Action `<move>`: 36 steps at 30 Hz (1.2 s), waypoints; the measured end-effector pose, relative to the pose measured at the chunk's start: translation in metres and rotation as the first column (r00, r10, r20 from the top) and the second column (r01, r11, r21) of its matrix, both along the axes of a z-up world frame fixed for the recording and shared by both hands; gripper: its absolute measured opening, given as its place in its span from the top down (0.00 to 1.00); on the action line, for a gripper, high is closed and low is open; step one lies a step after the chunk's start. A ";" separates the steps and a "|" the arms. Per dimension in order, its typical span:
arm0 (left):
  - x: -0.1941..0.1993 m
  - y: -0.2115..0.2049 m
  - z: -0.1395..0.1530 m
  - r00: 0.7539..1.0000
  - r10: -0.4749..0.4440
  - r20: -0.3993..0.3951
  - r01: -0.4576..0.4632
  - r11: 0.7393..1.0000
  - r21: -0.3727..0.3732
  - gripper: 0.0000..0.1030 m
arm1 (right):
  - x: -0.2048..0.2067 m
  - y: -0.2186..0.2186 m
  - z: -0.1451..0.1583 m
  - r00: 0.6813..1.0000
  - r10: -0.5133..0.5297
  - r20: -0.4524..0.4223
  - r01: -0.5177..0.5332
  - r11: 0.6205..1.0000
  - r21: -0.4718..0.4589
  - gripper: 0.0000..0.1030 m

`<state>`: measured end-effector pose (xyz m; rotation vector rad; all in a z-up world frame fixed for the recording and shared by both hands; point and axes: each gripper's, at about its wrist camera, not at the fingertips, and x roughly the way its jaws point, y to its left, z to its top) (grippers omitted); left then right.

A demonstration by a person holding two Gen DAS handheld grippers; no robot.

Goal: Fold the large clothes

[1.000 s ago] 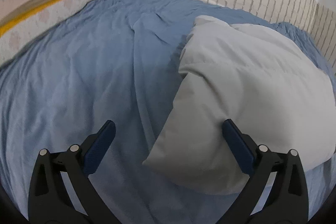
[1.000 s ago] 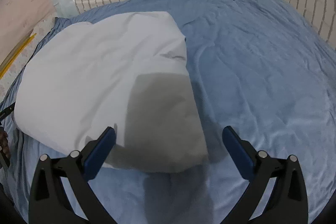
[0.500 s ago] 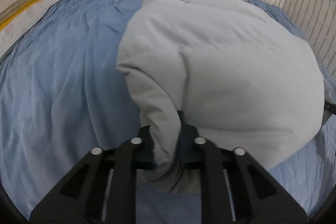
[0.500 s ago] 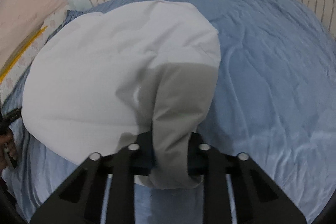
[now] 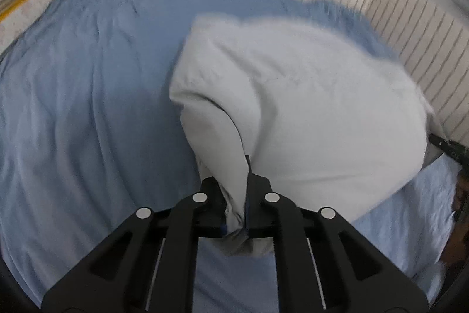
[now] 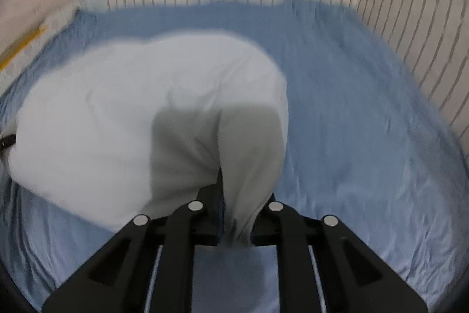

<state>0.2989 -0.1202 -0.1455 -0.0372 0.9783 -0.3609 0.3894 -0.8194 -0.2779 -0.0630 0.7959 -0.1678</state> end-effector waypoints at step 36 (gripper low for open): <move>0.187 0.020 -0.026 0.934 0.313 0.172 -0.351 0.895 0.275 0.03 | 0.236 -0.076 -0.007 0.947 -0.319 0.021 0.317 0.945 0.076 0.02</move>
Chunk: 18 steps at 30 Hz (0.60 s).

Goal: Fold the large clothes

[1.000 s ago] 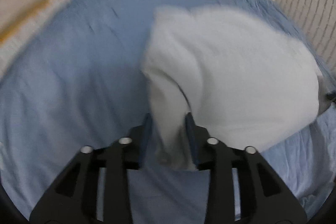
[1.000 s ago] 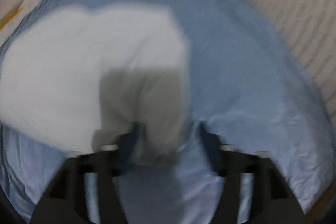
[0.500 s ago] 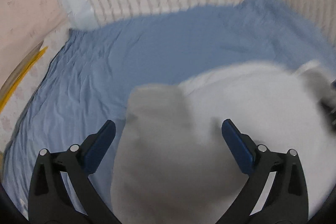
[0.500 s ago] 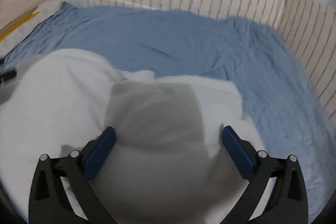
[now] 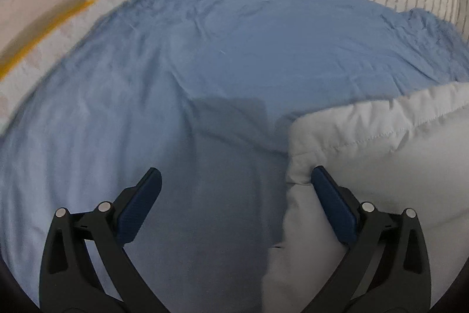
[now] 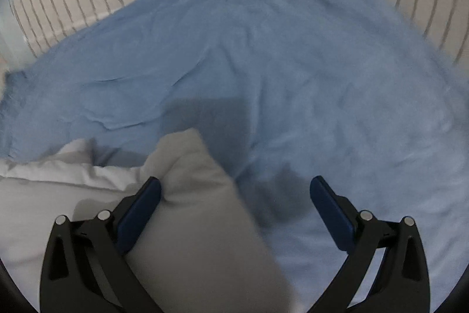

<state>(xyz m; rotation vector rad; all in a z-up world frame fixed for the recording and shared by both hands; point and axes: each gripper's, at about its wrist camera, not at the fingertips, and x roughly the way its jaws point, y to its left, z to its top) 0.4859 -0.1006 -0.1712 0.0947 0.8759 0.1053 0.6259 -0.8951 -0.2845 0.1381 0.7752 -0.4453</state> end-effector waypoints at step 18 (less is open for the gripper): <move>-0.047 -0.112 0.048 0.964 -0.252 0.085 0.251 0.968 0.020 0.03 | 0.002 0.176 0.019 0.926 0.376 -0.015 -0.371 0.905 -0.208 0.02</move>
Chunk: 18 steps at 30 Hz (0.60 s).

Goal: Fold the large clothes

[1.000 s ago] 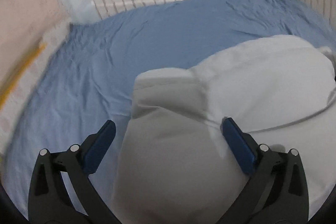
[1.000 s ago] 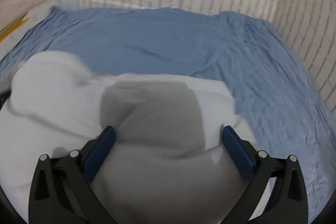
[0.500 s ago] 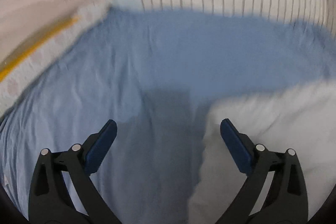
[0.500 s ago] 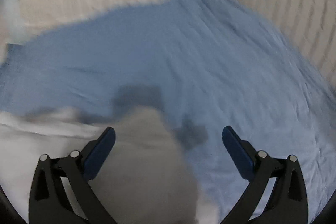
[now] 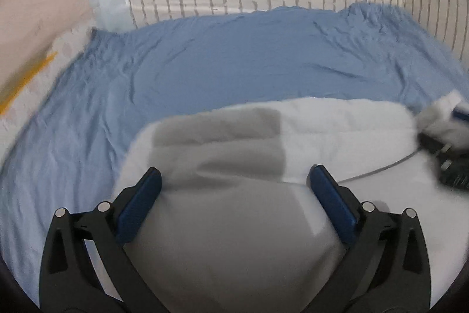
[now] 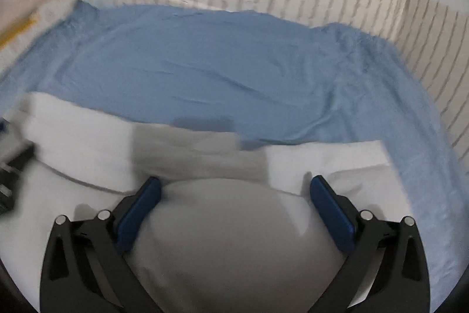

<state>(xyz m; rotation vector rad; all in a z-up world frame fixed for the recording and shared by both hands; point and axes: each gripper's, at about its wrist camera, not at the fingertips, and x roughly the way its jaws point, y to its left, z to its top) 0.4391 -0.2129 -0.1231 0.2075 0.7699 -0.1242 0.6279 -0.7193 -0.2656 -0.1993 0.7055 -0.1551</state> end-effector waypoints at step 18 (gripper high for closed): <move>-0.142 0.171 -0.011 0.965 0.100 -0.241 -0.167 0.946 -0.279 0.03 | -0.212 -0.184 -0.029 0.992 0.059 -0.107 -0.005 0.896 0.444 0.02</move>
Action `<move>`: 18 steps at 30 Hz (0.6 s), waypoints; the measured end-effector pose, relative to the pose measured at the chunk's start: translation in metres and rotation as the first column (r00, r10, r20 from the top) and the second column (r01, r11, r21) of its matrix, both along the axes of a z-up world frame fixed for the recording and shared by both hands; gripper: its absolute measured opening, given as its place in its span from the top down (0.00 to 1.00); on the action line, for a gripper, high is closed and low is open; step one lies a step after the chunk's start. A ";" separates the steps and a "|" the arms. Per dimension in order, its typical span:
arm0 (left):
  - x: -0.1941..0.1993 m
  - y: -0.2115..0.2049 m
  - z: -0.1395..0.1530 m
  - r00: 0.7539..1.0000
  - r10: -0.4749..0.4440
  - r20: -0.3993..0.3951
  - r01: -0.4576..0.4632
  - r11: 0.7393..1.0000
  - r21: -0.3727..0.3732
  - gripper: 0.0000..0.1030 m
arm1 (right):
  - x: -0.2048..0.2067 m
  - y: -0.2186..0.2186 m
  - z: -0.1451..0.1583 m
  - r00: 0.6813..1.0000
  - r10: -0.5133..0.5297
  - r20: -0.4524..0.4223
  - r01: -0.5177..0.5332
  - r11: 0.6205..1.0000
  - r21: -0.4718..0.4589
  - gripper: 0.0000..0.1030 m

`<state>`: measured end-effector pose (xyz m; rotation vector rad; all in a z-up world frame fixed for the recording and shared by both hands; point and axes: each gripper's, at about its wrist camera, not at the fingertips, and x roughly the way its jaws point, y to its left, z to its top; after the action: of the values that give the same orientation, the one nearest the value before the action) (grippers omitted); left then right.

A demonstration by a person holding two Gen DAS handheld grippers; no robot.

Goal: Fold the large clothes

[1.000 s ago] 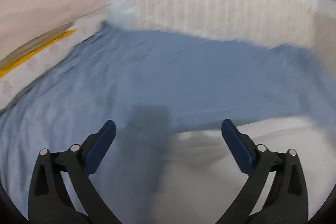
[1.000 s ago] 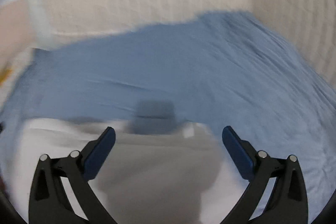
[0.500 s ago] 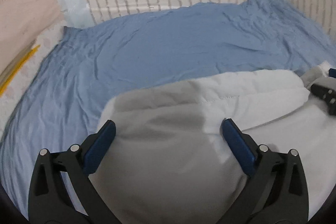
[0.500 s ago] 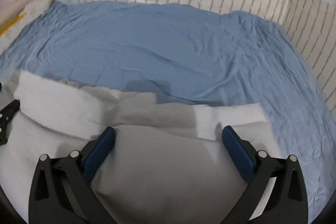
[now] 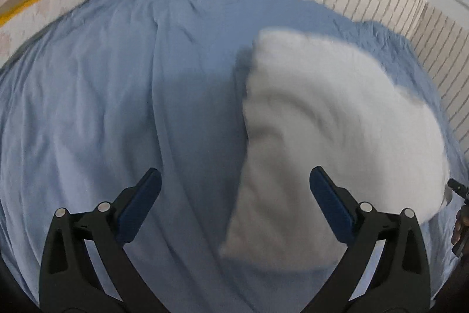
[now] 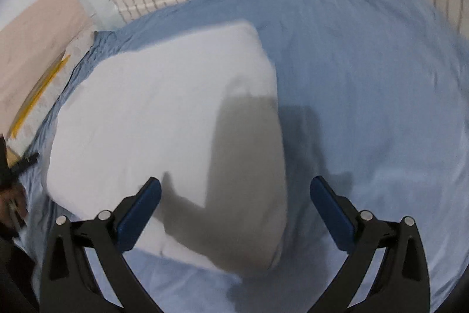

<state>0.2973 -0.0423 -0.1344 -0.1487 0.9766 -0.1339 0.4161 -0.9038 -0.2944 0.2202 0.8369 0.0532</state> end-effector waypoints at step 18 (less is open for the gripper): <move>-0.032 -0.084 -0.038 0.983 -0.185 0.009 0.185 0.980 -0.075 0.85 | -0.057 0.044 0.031 0.999 -0.013 0.029 0.021 0.960 -0.279 0.77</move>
<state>0.2657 -0.1260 -0.1728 -0.1268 0.9835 -0.3421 0.3590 -0.8599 -0.2635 -0.0396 0.8052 -0.0780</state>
